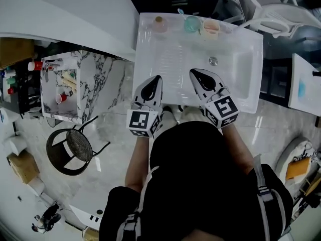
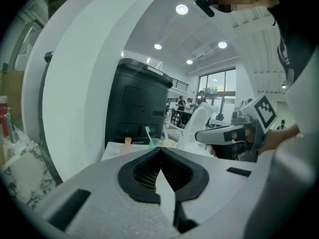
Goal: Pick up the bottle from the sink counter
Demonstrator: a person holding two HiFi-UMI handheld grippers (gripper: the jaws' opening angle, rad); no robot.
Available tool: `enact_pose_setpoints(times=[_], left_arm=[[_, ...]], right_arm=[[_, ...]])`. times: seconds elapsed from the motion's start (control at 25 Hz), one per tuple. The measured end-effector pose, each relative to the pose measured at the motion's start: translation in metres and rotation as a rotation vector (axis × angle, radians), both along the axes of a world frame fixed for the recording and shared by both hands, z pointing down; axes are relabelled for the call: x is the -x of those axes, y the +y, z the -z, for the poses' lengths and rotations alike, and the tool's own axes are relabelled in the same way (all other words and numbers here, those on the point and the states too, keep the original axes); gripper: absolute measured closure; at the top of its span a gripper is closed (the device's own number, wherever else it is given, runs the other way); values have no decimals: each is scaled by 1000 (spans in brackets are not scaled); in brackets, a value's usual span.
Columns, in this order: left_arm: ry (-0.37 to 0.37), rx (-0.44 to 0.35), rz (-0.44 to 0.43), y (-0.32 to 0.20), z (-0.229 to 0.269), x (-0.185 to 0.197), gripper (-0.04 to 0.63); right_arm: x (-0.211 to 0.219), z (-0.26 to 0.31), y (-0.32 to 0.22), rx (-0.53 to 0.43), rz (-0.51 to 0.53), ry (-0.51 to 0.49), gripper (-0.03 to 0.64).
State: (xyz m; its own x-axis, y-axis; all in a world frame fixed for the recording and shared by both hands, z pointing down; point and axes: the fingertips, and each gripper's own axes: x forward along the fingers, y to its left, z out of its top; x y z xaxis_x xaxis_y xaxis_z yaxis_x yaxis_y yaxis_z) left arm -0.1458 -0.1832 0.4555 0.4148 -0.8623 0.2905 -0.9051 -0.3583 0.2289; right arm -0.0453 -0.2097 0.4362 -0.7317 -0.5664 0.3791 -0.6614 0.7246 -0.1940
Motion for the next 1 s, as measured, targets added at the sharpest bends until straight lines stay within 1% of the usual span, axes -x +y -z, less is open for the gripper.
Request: enact_pose_setpoints(times=[0.16, 0.4, 0.72, 1.0], left_arm=[[-5, 26, 38, -24, -18, -3, 577], [-21, 30, 79, -58, -33, -4, 577], [-63, 13, 93, -100, -43, -4, 575], [-67, 15, 104, -136, -58, 1, 574]], right_arm=[[-8, -12, -14, 21, 20, 12, 614], [-15, -20, -30, 21, 42, 26, 614], [-25, -27, -48, 33, 23, 28, 613], [-29, -34, -62, 46, 18, 38, 614]])
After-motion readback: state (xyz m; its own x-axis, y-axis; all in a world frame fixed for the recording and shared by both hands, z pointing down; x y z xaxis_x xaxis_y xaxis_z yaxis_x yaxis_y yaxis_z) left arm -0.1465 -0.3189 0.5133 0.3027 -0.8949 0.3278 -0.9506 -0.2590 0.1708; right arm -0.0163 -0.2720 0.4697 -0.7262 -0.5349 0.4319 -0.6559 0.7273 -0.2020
